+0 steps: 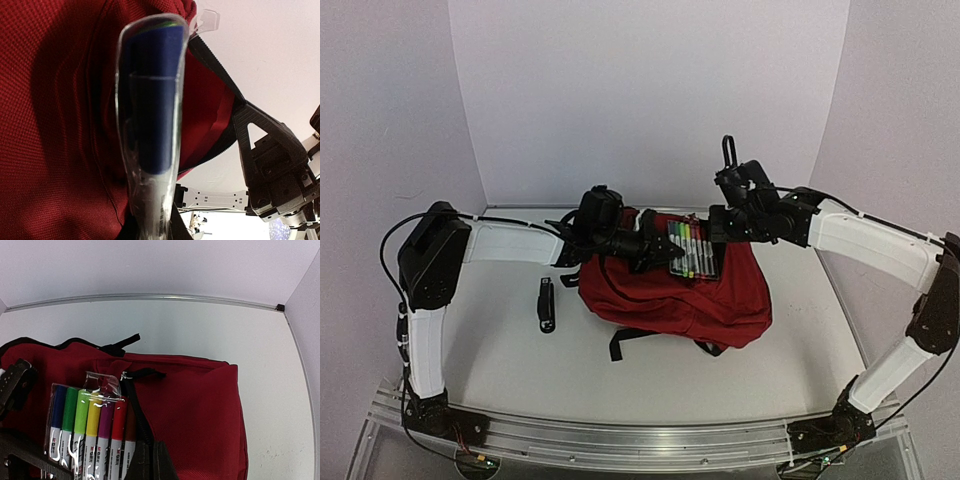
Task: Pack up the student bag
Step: Place the stationery in the student bag, then pick up the stationery from the center of the board.
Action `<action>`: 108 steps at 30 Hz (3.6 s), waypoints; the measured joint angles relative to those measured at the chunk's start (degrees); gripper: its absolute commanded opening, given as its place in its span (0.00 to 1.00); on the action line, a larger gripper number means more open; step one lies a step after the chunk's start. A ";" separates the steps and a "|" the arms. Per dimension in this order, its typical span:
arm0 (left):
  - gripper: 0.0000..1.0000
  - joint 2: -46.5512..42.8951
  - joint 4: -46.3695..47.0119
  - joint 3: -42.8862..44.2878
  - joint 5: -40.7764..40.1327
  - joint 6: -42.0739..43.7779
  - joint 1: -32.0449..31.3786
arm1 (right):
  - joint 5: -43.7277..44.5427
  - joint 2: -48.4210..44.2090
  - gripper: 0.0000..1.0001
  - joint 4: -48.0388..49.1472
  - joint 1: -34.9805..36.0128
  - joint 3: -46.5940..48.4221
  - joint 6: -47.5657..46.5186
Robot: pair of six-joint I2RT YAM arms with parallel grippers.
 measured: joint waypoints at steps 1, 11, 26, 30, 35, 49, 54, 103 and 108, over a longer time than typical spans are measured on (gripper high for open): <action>0.00 0.25 0.11 0.24 -0.29 -0.01 0.04 | -0.63 -0.37 0.00 0.56 -0.11 -0.56 -0.13; 0.00 2.36 -0.31 4.18 -3.26 0.77 0.08 | -4.91 -2.78 0.00 3.63 -0.44 -3.71 -0.15; 0.00 4.95 -9.61 9.50 -2.54 6.75 -1.80 | -1.67 -2.70 0.00 3.71 -0.56 -2.92 5.89; 0.00 4.99 -12.61 10.67 -2.35 8.58 -2.55 | -0.85 -2.06 0.00 3.43 -0.37 -1.88 6.28; 0.00 7.26 -15.91 15.02 -1.62 10.35 -2.99 | -0.70 -1.27 0.00 3.68 -0.28 -1.45 6.67; 0.56 11.95 -19.92 21.67 -4.59 16.13 -5.21 | -5.11 -1.28 0.00 7.68 -0.29 -2.97 6.62; 0.71 7.15 -22.22 18.61 -8.83 20.04 -5.95 | -5.16 -1.35 0.00 8.98 -0.29 -3.41 6.61; 1.00 -24.24 -44.92 -20.59 -36.91 24.44 14.90 | -4.95 -1.37 0.00 9.94 -0.29 -4.10 5.53; 0.85 -21.28 -46.55 -21.82 -36.92 23.66 14.63 | -4.98 -1.37 0.00 9.94 -0.29 -4.12 5.55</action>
